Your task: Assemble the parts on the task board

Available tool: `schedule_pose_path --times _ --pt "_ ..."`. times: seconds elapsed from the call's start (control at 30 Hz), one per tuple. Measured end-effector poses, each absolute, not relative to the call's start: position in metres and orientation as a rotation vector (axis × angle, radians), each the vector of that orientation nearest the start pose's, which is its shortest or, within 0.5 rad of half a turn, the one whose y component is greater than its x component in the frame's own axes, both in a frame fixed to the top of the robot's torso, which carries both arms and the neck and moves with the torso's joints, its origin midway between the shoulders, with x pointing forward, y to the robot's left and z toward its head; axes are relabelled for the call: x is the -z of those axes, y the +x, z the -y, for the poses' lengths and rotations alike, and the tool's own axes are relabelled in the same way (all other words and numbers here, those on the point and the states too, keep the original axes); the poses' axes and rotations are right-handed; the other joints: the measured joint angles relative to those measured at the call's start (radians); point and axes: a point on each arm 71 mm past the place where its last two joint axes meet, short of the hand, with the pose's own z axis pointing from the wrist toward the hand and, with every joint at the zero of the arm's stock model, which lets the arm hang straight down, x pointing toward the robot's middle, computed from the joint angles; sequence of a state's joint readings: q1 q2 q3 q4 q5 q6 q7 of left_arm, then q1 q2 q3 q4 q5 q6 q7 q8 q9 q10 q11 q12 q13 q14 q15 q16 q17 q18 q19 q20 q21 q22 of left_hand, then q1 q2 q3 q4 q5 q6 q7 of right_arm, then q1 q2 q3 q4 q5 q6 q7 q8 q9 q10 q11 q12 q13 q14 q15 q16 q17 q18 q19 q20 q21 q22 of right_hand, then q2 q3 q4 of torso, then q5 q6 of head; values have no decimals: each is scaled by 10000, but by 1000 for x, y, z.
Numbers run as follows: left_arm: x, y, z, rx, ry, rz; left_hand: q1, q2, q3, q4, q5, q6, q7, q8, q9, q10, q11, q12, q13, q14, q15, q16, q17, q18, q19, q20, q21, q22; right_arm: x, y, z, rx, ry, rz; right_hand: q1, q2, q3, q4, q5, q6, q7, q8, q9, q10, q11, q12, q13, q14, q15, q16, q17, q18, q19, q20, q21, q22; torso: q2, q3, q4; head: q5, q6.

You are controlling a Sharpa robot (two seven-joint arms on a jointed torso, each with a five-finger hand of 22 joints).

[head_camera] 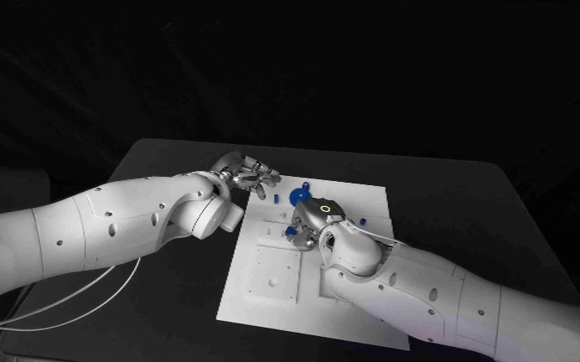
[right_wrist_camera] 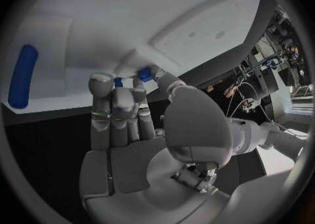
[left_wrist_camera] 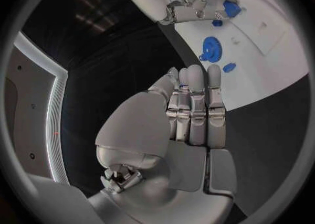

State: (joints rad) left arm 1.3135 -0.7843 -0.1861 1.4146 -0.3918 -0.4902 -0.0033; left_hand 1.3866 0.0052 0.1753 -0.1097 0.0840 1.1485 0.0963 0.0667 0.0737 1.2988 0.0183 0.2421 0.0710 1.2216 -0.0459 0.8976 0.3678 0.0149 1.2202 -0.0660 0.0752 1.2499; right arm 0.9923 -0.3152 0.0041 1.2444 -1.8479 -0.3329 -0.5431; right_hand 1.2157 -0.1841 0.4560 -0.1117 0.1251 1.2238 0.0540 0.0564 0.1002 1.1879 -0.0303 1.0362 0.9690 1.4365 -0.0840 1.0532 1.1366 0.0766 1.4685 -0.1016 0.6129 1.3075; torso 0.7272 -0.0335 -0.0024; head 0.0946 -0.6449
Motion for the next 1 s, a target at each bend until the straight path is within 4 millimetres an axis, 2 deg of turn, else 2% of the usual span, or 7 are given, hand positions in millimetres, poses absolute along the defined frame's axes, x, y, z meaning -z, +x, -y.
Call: schedule_pose_path --times 0.07,0.17,0.43,0.57,0.77,0.83,1.0 --pt "195 513 -226 9454 -8924 -16846 0 0 0 0 0 0 0 0 0 -34 33 0 -4 0 0 0 0 0 0 0 0 21 269 468 18 -4348 -2080 -16766 -15 -15 71 -71 110 -24 11 10 -38 -76 29 -88 -92 0 0 -47 -31 -1 -1 -1 -55 0 0 3 0 -1 1" --pt "196 512 -226 9465 -8923 -16870 0 0 0 0 0 0 0 0 0 -34 34 0 -7 0 0 0 -1 0 0 0 0 30 270 468 19 -4419 -2136 -16721 -37 -18 126 -125 370 -147 128 44 -174 -161 54 -183 -215 0 0 -98 -74 -1 -38 -36 -170 0 0 2 -1 -1 2" --pt "196 511 -225 9520 -8899 -16938 0 0 0 0 0 0 0 0 0 -34 34 0 -6 0 0 0 7 -1 0 0 0 29 271 467 21 -4592 -2286 -16619 -186 -26 245 -191 1311 -273 143 44 -348 -161 54 -183 -244 -37 36 -98 -80 -1 -38 -36 -170 0 0 2 -5 -7 13" --pt "196 511 -225 9527 -8896 -16976 -5 -1 35 35 0 0 0 0 0 -34 34 0 -6 36 36 0 14 0 0 0 0 29 272 466 23 -4669 -2305 -16557 -222 -18 303 -195 1657 -211 81 43 -347 -160 55 -182 -241 -37 36 -98 -80 -1 -38 -36 -170 0 0 3 2 -31 18" --pt "197 511 -229 9482 -8935 -17119 -319 -55 -112 270 0 -36 -36 0 0 -9 8 63 -6 74 74 0 55 0 76 75 0 -107 272 465 29 -4801 -2260 -16421 -260 -58 303 -195 1734 -83 72 43 -339 -101 0 -138 -203 -37 36 -98 -71 0 -38 -35 -71 0 0 9 10 -48 34" --pt "198 511 -230 9460 -8951 -17210 -487 -37 -231 427 0 -2 -70 0 0 68 -61 81 -5 163 35 18 85 1 153 29 0 -195 272 464 31 -4845 -2240 -16379 -259 -58 304 -197 1735 -71 62 43 -330 -100 -1 -76 -183 -34 34 -98 -57 -1 -38 -35 -8 0 0 9 6 -48 35" --pt "200 510 -234 9362 -9031 -17611 -917 -90 -674 870 0 -26 -98 0 0 236 -59 170 2 292 6 171 158 0 339 9 -40 -429 270 461 36 -4994 -2168 -16247 -259 -58 316 -210 1734 -14 37 43 -327 -28 -1 -76 -147 -5 5 -89 -45 -1 -38 -35 62 -1 -1 9 -1 -42 35"
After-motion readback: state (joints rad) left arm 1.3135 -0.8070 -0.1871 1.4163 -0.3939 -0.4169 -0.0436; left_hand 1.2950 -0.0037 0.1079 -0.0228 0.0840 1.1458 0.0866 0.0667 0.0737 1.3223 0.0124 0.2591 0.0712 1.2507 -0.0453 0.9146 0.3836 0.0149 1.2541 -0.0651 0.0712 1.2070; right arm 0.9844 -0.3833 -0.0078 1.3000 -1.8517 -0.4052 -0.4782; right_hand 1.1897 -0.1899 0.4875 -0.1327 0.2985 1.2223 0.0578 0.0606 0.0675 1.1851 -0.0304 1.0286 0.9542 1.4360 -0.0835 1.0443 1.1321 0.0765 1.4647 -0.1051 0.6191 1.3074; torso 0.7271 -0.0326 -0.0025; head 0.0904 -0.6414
